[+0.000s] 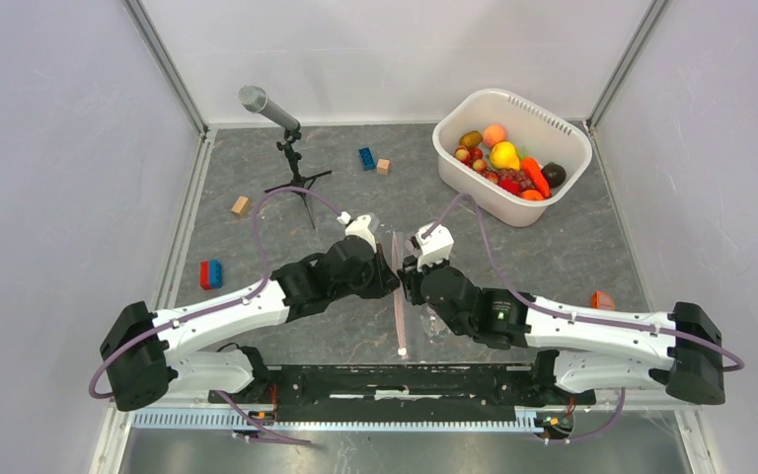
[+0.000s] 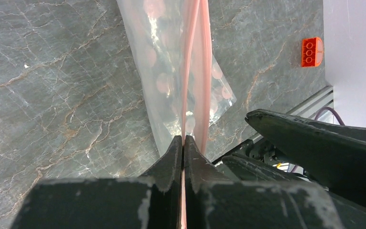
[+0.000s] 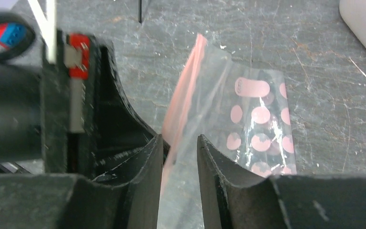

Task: Place the food in the zip-top bag and seal the zipper

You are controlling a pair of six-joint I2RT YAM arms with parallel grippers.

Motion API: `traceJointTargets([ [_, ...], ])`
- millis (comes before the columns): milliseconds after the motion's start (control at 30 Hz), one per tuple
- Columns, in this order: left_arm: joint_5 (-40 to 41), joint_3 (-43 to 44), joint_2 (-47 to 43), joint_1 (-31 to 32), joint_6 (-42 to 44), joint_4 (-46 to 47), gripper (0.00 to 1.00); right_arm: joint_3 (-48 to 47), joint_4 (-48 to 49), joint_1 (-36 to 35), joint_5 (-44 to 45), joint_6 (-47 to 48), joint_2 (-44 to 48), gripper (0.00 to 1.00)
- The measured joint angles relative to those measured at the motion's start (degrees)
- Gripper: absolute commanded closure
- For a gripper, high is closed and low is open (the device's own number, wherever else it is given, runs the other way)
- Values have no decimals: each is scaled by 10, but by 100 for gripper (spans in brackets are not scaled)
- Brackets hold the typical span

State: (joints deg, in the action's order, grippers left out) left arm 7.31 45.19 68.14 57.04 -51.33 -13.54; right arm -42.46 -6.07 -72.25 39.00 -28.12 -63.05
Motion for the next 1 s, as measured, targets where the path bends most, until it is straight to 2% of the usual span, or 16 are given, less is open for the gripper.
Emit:
traceJointTargets([
  [167, 2, 0, -1, 5, 0, -1, 98, -43, 3, 3, 10, -4, -37, 66],
  [300, 3, 0, -4, 7, 0, -1, 98, -45, -3, 4, 28, -11, -53, 73],
  [433, 4, 0, -7, 8, 0, -1, 98, -45, -16, 5, 46, -18, -69, 75],
  [1000, 50, 3, -15, 10, 0, -8, 98, -37, -57, 5, 9, -40, -83, 88],
])
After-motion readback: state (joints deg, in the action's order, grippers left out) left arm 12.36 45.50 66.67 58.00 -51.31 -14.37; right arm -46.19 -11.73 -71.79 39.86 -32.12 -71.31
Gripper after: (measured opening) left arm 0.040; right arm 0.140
